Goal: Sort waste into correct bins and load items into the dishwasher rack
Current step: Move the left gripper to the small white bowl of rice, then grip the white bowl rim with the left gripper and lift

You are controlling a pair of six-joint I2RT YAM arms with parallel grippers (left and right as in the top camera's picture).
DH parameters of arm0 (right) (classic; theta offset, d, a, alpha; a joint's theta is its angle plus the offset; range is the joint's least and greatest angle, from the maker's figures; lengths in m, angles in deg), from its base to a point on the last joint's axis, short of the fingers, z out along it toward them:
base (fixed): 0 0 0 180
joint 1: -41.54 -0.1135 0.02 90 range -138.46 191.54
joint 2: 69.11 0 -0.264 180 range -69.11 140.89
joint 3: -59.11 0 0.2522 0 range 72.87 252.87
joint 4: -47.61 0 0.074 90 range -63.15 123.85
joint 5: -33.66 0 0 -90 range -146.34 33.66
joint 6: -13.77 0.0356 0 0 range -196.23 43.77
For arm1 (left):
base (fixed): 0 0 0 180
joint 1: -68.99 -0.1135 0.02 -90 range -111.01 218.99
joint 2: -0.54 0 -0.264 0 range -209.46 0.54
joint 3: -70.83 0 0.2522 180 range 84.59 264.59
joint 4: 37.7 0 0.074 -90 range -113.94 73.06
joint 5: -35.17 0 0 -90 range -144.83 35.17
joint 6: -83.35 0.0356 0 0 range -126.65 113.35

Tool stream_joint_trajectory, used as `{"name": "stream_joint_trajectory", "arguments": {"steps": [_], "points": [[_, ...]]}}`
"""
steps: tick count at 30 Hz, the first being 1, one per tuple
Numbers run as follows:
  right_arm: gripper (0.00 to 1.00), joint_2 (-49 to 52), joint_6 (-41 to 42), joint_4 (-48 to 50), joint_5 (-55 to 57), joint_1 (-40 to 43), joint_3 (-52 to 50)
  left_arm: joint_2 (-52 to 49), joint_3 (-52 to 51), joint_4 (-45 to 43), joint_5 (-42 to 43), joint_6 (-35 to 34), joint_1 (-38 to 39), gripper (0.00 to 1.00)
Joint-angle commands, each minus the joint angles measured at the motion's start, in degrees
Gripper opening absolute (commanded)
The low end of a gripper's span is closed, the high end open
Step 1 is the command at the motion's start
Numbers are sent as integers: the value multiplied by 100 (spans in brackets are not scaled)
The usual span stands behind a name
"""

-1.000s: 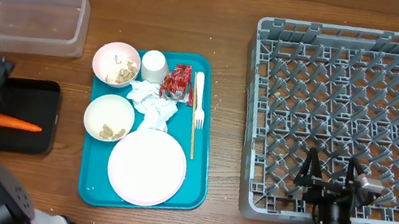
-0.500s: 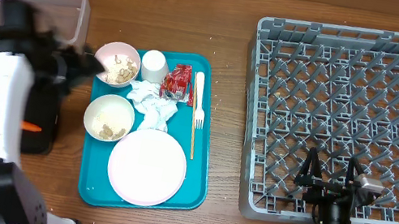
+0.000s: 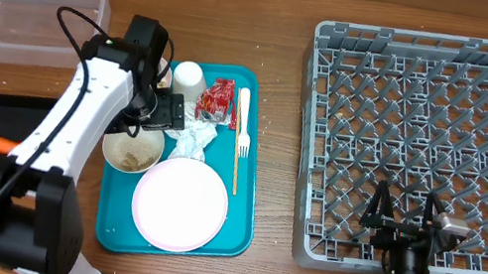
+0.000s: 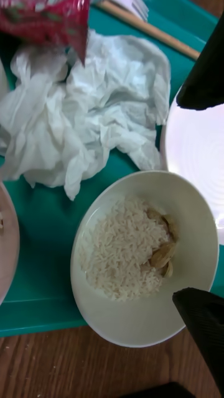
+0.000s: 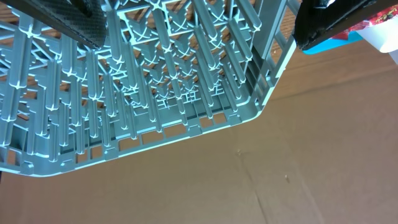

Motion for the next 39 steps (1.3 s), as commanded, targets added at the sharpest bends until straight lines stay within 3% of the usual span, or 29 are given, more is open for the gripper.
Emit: {"name": "stream_joint_trajectory", "arguments": {"steps": [1,12,18,24,39], "points": [[100,-61,-39,46,-28,-26,-59,-317,-39,4,-79,-55,52,93],[100,-61,-39,46,-28,-26,-59,-949,-39,-162,-251,-149,490,92],[100,-61,-39,46,-28,-26,-59,-955,-39,-181,-260,-142,479,79],[100,-61,-39,46,-28,-26,-59,-955,-39,-275,-260,-142,479,56],[100,-61,-39,46,-28,-26,-61,-1019,-111,-280,-236,-142,490,45]]}}
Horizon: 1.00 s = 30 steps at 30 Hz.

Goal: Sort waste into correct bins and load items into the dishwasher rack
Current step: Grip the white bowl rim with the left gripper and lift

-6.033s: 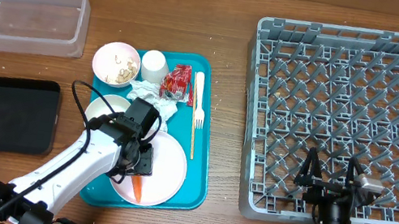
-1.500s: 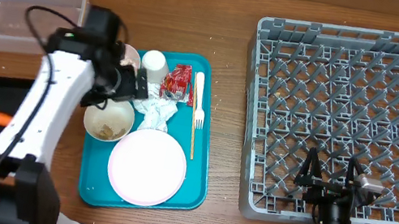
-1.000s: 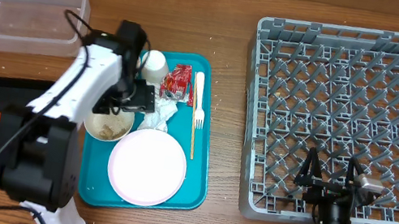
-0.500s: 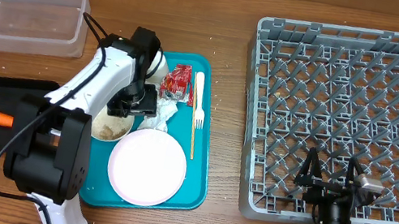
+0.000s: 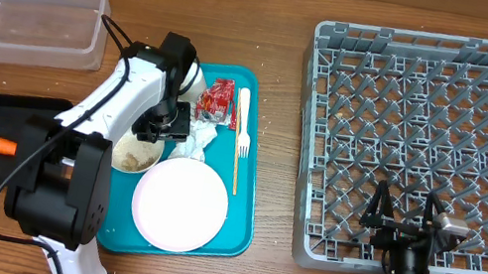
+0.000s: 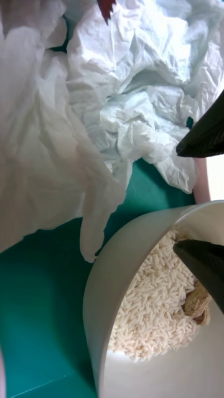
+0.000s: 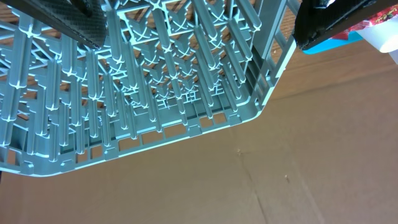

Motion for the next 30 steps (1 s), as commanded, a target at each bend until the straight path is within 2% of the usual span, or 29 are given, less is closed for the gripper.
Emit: {"name": "stream_joint_trajectory", "arguments": {"steps": [1,4,8,11,17,20,30], "points": [[100,-61,-37,46,-28,-28,-59,-83,-125,7,-48,-4,-9,45],[100,-61,-39,46,-28,-28,-61,-83,-177,28,-52,-2,-9,41],[100,-61,-37,46,-28,-28,-59,-83,-177,81,-55,0,-9,27],[100,-61,-39,46,-28,-28,-59,-83,-177,81,-59,-2,-9,25],[100,-61,-39,46,-28,-28,-59,-83,-173,87,-81,0,-15,15],[100,-61,-39,46,-28,-28,-59,-83,-160,136,-186,-2,-15,5],[100,-61,-39,46,-28,-28,-61,-81,339,710,-225,-7,-35,4]]}}
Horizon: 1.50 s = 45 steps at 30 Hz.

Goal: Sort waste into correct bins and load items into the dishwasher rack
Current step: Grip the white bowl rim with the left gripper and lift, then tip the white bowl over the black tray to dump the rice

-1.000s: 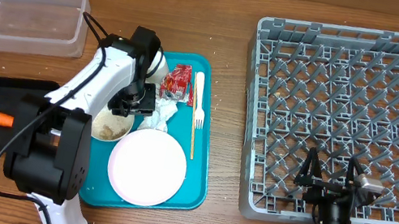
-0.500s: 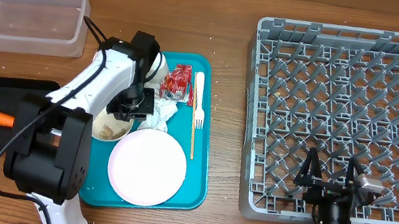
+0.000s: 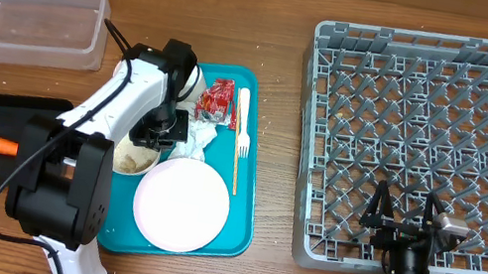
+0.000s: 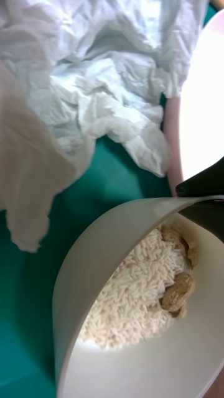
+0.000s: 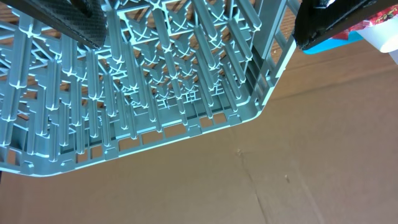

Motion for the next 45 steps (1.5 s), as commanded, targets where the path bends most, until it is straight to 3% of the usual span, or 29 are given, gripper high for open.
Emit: {"name": "stream_joint_trajectory", "arguments": {"steps": [1,10,17,22,23,35,45], "points": [[100,-61,-39,48,-28,-28,-59,-70,431,282,-140,-4,-70,4],[100,-61,-39,48,-28,-28,-59,22,1779,1423,-136,-22,-693,4],[100,-61,-39,48,-28,-28,-59,544,2129,1639,59,-28,-1690,4],[100,-61,-39,48,-28,-28,-59,831,2127,1604,1091,55,-2743,4],[100,-61,-39,48,-28,-28,-59,828,2116,1443,1703,341,-3108,5],[100,-61,-39,48,-28,-28,-59,820,822,-216,4682,1158,-4470,4],[100,-61,-39,48,-28,-28,-59,820,354,-625,5324,1427,-5670,4]]}}
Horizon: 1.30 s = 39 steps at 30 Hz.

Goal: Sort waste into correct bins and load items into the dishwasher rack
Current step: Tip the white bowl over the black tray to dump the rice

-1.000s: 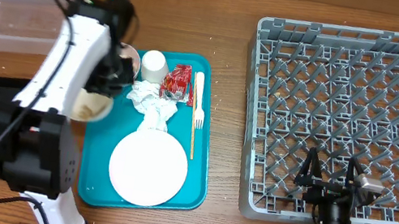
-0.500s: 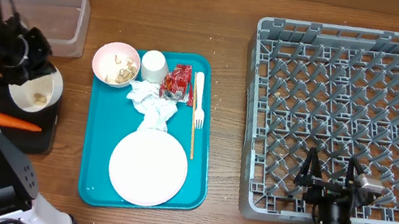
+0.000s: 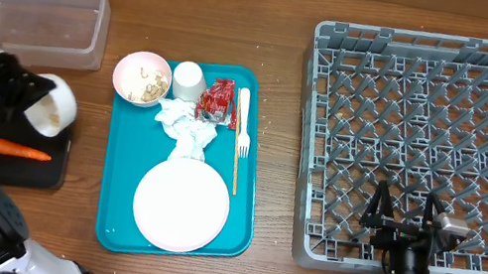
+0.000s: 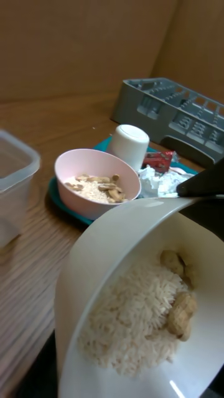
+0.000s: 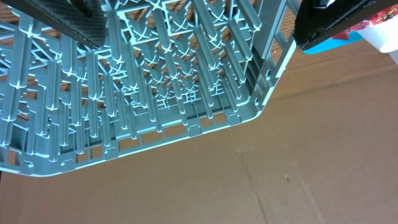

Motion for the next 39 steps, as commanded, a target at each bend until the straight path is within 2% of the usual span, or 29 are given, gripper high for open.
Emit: {"name": "stream_joint_trajectory", "arguments": {"steps": [1,6,15,24,28,33,37,39], "points": [[100,-61,-39,50,-26,-26,-59,116,-52,-68,671,422,-461,4],[100,-61,-39,50,-26,-26,-59,116,-426,-704,1694,437,-772,4],[100,-61,-39,50,-26,-26,-59,74,-1029,-1327,2636,435,-1132,4],[100,-61,-37,50,-26,-26,-59,74,-1082,-1340,2857,269,-1768,4],[100,-61,-39,50,-26,-26,-59,74,-1274,-1602,3038,234,-1910,4],[100,-61,-39,50,-26,-26,-61,-76,-1478,-2356,3139,-431,-1941,6],[100,-61,-39,50,-26,-26,-59,-393,-1480,-2389,3888,-503,-1941,4],[100,-61,-39,50,-26,-26,-59,-501,-1480,-2380,4000,-509,-1941,4]]}}
